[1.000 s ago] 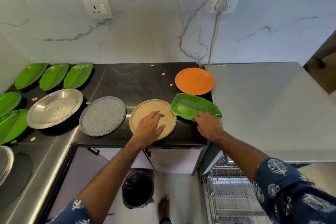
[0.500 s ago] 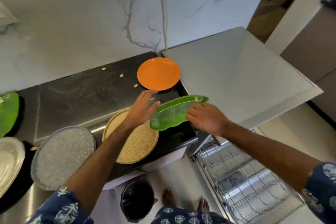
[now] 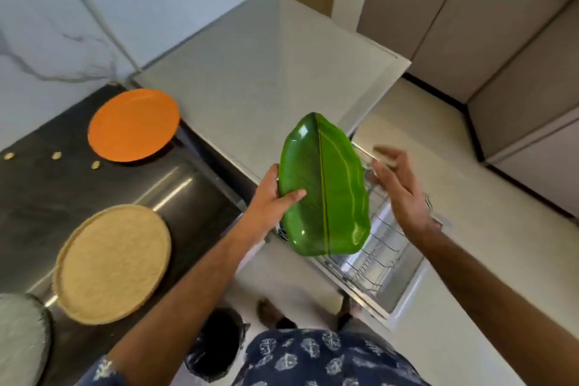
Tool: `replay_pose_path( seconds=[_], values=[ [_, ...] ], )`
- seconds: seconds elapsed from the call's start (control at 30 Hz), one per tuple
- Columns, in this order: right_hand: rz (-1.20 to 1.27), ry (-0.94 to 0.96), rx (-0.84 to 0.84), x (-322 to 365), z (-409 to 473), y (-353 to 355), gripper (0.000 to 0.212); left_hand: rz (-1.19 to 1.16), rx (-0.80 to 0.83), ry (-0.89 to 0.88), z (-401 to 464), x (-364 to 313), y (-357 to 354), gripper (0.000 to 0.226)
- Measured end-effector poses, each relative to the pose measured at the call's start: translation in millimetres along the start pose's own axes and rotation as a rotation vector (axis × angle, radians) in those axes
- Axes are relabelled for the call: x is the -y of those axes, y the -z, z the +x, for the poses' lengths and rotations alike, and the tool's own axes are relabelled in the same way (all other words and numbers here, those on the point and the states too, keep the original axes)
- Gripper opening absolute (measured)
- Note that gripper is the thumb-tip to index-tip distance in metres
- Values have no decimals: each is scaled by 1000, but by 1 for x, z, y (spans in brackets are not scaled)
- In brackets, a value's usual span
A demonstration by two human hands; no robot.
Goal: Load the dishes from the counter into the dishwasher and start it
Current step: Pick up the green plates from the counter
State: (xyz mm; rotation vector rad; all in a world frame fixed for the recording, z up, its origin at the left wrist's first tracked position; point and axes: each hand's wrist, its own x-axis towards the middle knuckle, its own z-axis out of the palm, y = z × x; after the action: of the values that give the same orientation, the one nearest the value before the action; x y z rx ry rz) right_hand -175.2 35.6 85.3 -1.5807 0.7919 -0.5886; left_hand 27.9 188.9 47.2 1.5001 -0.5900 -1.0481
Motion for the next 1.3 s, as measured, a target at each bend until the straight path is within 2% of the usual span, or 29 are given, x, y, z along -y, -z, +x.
replay_pose_path(
  seconds=[0.07,0.13,0.27,0.37,0.5,0.67,0.8,0.9,1.03,1.13,1.3],
  values=[
    [238,-391,217,-35,-27,39,56,8,33,32,8,26,-57,52],
    [317,-582,310,-72,-48,58,49,52,38,88,13,53,-95,57],
    [225,-715,134,-167,-55,93,55,137,35,299,38,132,-157,43],
    [31,-762,131,-252,-39,110,45,160,27,486,54,196,-173,31],
    [-320,-704,283,-349,-10,105,48,138,-76,611,90,287,-167,28],
    [-601,-431,427,-427,20,52,51,6,-161,631,141,352,-155,31],
    [-834,-188,471,-456,33,-10,55,-54,-379,646,181,391,-139,36],
    [-902,-51,463,-480,33,-49,50,-48,-554,587,192,419,-116,43],
    [-887,-1,544,-512,28,-81,58,-120,-669,491,186,445,-90,47],
    [-844,7,617,-524,25,-88,65,-94,-664,460,178,463,-74,48],
    [-862,-12,638,-542,25,-97,74,-11,-601,461,182,482,-60,47]
  ],
)
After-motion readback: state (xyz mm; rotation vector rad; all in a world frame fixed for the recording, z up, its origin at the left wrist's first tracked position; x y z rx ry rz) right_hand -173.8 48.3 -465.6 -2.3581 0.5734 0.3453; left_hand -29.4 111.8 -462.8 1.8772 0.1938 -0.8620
